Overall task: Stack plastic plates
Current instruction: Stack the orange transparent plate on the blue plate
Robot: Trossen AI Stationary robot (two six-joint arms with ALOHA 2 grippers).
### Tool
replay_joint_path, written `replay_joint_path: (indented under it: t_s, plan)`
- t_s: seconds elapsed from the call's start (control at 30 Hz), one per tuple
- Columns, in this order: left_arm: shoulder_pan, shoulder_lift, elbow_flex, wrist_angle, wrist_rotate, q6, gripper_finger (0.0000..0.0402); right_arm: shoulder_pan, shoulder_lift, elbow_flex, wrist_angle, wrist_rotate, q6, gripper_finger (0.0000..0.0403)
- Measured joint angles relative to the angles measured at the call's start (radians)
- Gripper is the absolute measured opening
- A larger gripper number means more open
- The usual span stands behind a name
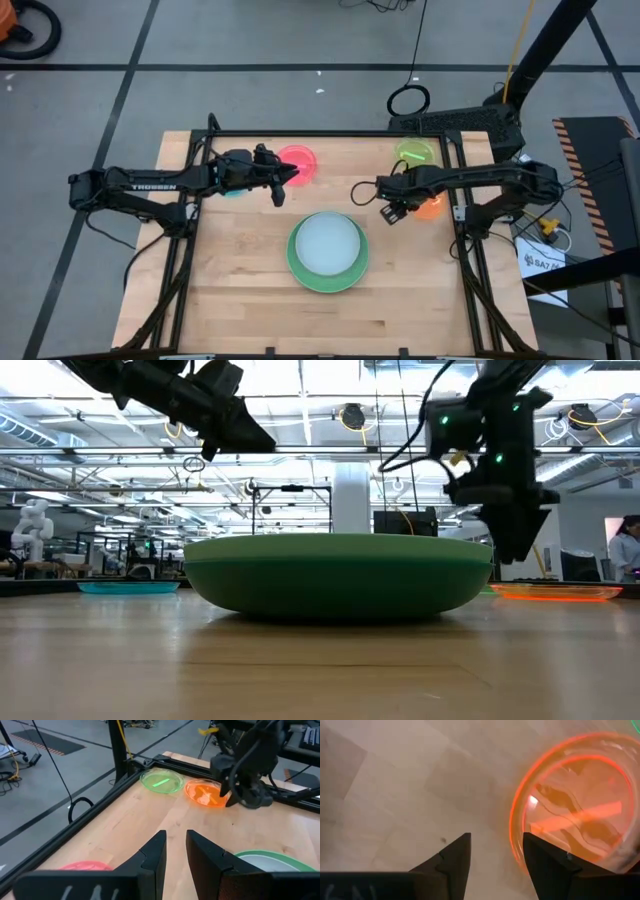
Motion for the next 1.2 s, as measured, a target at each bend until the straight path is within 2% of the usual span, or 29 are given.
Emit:
replay_joint_path:
  t_s: [0.27, 0.47, 0.83, 0.97, 1.2]
  plan:
    - [0.002, 0.000, 0.000, 0.001, -0.003, 0.003, 0.0081, -0.076, 0.122, 0.000, 0.041, 0.003, -0.091, 0.0171]
    - [0.002, 0.000, 0.000, 0.000, -0.003, 0.010, 0.0081, -0.103, 0.125, 0.000, 0.048, 0.048, -0.101, 0.0171]
    - [0.002, 0.000, 0.000, -0.003, -0.003, 0.003, 0.0081, -0.113, 0.124, -0.088, 0.149, 0.046, -0.088, 0.0169]
    - [0.002, 0.000, 0.000, -0.003, -0.003, 0.003, 0.0081, -0.112, 0.121, -0.107, 0.176, 0.048, -0.083, 0.0147]
    - [0.002, 0.000, 0.000, -0.003, -0.003, 0.002, 0.0081, -0.111, 0.122, -0.110, 0.208, 0.040, -0.092, 0.0078]
